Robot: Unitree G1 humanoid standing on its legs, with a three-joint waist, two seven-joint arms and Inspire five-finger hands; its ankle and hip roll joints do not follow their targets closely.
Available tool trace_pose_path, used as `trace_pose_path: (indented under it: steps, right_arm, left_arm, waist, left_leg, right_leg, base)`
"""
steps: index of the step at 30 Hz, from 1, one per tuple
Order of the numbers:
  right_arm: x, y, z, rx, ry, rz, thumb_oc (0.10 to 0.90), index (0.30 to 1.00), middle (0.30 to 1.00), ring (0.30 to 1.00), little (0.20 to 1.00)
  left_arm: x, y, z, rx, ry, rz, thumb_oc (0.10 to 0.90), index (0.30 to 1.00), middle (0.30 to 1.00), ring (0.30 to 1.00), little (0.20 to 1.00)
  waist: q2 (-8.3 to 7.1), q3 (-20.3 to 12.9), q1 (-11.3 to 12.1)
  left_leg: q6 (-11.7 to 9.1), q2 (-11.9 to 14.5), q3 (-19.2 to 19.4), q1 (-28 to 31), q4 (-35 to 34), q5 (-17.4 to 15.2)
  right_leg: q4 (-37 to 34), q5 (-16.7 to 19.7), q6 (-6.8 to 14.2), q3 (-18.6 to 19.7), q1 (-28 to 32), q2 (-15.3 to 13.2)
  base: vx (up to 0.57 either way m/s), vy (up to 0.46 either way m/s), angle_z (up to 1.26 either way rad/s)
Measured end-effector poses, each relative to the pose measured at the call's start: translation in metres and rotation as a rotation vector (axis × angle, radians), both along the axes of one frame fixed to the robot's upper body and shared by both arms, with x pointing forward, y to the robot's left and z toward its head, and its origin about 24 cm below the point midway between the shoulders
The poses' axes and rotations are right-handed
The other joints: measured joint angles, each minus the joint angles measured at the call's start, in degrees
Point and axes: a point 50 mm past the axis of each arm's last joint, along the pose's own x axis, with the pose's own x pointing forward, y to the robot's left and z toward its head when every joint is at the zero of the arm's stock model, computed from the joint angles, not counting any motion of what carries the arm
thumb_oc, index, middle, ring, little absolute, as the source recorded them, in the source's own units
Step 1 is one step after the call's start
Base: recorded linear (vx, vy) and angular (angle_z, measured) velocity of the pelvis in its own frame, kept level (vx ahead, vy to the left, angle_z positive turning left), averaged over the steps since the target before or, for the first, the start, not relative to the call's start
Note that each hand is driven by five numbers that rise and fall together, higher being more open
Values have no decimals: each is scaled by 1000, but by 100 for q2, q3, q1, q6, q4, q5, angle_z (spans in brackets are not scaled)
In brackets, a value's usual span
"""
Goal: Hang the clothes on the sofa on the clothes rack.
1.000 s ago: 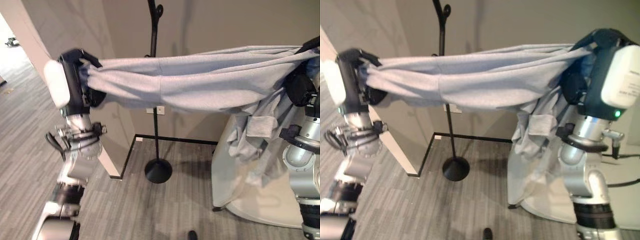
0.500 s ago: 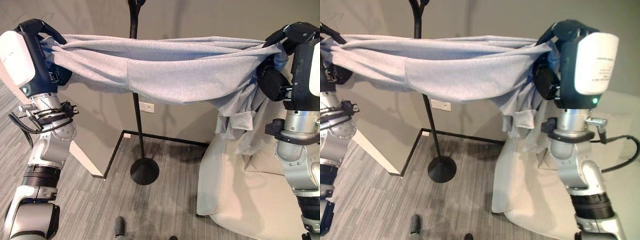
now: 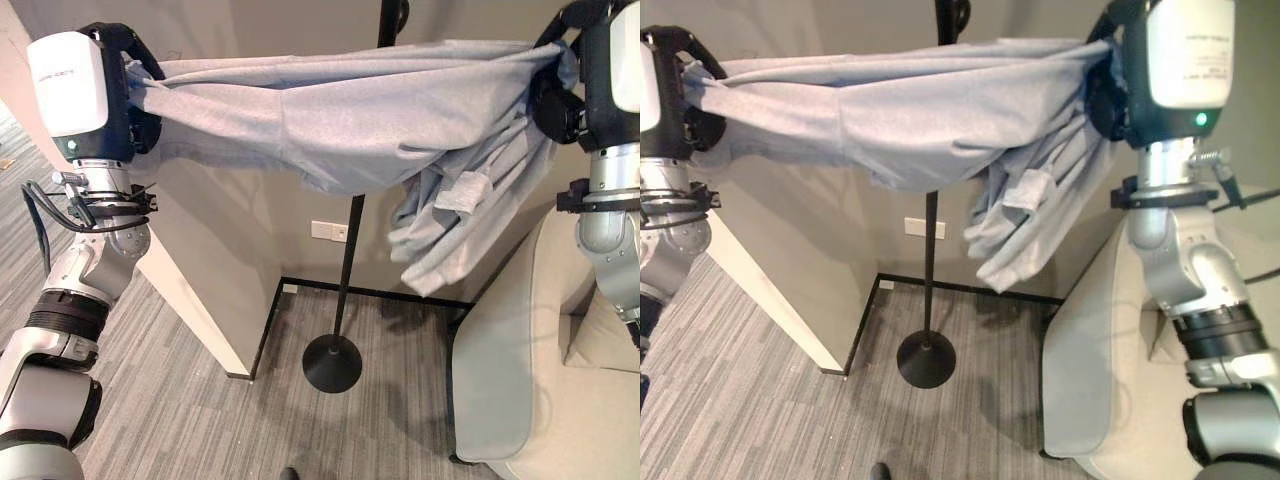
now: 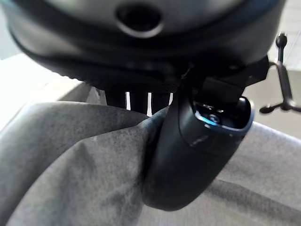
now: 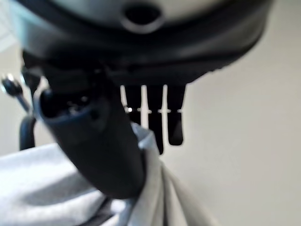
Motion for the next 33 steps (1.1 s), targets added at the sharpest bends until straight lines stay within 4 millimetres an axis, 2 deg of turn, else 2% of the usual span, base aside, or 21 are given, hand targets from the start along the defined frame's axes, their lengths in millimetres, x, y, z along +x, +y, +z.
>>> trace_pose_path:
  steps: [3, 8, 12, 14, 15, 16, 19, 21, 24, 27, 29, 30, 31, 33]
  right_arm:
    - [5, 4, -6, 0, 41, 17, 400, 300, 300, 300, 300]
    - [32, 5, -6, -48, 199, -14, 400, 300, 300, 300, 300]
    - [31, 16, -4, -59, 228, 44, 400, 300, 300, 300, 300]
    - [27, 23, -10, -66, 248, 81, 400, 300, 300, 300, 300]
    - [22, 28, -16, -70, 267, 118, 400, 300, 300, 300, 300]
    - [19, 34, -26, -91, 309, 162, 400, 300, 300, 300, 300]
    - [21, 43, -40, -61, 365, 226, 400, 300, 300, 300, 300]
    - [22, 47, -53, 2, 418, 272, 400, 300, 300, 300, 300]
    - [24, 57, -62, 74, 444, 338, 400, 300, 300, 300, 300]
    - [22, 66, -89, 265, 485, 401, 400, 300, 300, 300, 300]
    - [17, 69, -108, 348, 536, 433, 400, 300, 300, 300, 300]
    - [14, 71, -120, 412, 563, 460, 568, 552, 552, 552, 552]
    - [11, 74, -128, 483, 573, 482, 800, 900, 900, 900, 900]
    - [-1, 75, -146, 656, 587, 532, 800, 900, 900, 900, 900]
  left_arm:
    - [5, 4, -7, -3, 71, 18, 400, 300, 300, 300, 300]
    - [16, 6, -30, 57, 241, 37, 400, 300, 300, 300, 300]
    - [16, 11, -42, 66, 324, 57, 400, 300, 300, 300, 300]
    - [12, 12, -61, 54, 356, 58, 400, 300, 300, 300, 300]
    - [8, 13, -82, 34, 408, 61, 400, 300, 300, 300, 300]
    - [4, 10, -117, 4, 526, 59, 400, 300, 300, 300, 300]
    - [0, -11, -159, -83, 630, 6, 400, 300, 300, 300, 300]
    - [-1, -40, -186, -151, 698, -57, 400, 300, 300, 300, 300]
    - [-3, -68, -203, -187, 742, -145, 400, 300, 300, 300, 300]
    - [-15, -100, -222, -322, 751, -217, 400, 300, 300, 300, 300]
    - [-24, -113, -231, -379, 759, -264, 400, 300, 300, 300, 300]
    - [-29, -117, -233, -396, 761, -280, 400, 300, 300, 300, 300]
    - [-32, -119, -235, -406, 759, -289, 400, 300, 300, 300, 300]
    - [-40, -121, -238, -454, 751, -305, 400, 300, 300, 300, 300]
  waist:
    - [-17, 1, -26]
    - [-73, -2, -53]
    - [-109, 3, -69]
    - [-123, -9, -69]
    - [-130, -13, -73]
    - [-158, -17, -79]
    - [-260, -12, -44]
    - [-358, -57, -24]
    - [-471, -44, -43]
    - [-471, -43, -22]
    - [-471, -43, -16]
    - [-457, -39, -10]
    - [-438, -34, -9]
    - [-381, -29, 6]
  left_leg:
    - [-42, 16, 25, -37, -1, 30]
    - [-138, 61, 48, -246, -1, 134]
    - [-159, 122, 43, -369, -1, 163]
    - [-161, 146, 32, -363, -1, 163]
    - [-161, 159, 28, -369, -1, 163]
    - [-161, 167, 9, -391, 0, 163]
    - [-182, 236, -6, -495, 1, 178]
    - [-198, 253, -32, -592, 1, 191]
    - [-222, 279, -46, -686, 1, 233]
    - [-236, 327, -55, -709, 0, 242]
    - [-240, 321, -67, -727, 0, 245]
    - [-245, 325, -78, -725, -1, 248]
    - [-247, 338, -82, -711, -1, 249]
    - [-248, 346, -97, -699, -1, 250]
  right_leg:
    - [-119, 0, -1, -15, 3, 23]
    - [-327, -31, -56, -136, -103, 76]
    - [-336, -32, -59, -138, -206, 138]
    - [-327, -32, -59, -146, -203, 161]
    - [-329, -32, -59, -148, -210, 175]
    - [-346, -32, -60, -151, -213, 190]
    - [-299, -34, -60, -179, -360, 261]
    - [-325, -36, -67, -179, -421, 283]
    - [-391, -32, -73, -194, -471, 321]
    - [-411, -37, -78, -199, -484, 365]
    - [-412, -84, -164, -222, -486, 368]
    - [-412, -104, -195, -256, -475, 374]
    - [-412, -106, -197, -263, -460, 388]
    - [-412, -121, -223, -284, -431, 402]
  base:
    - [19, -4, -8]
    - [0, -16, -3]
    - [-1, -27, 1]
    - [-5, -15, 2]
    - [-17, -27, 4]
    - [-36, -45, 5]
    - [-53, -47, 0]
    - [-40, -30, 4]
    - [-50, -51, 0]
    - [-10, -30, -1]
    - [19, -35, 5]
    - [36, -45, 3]
    - [40, -34, 5]
    - [40, -30, 5]
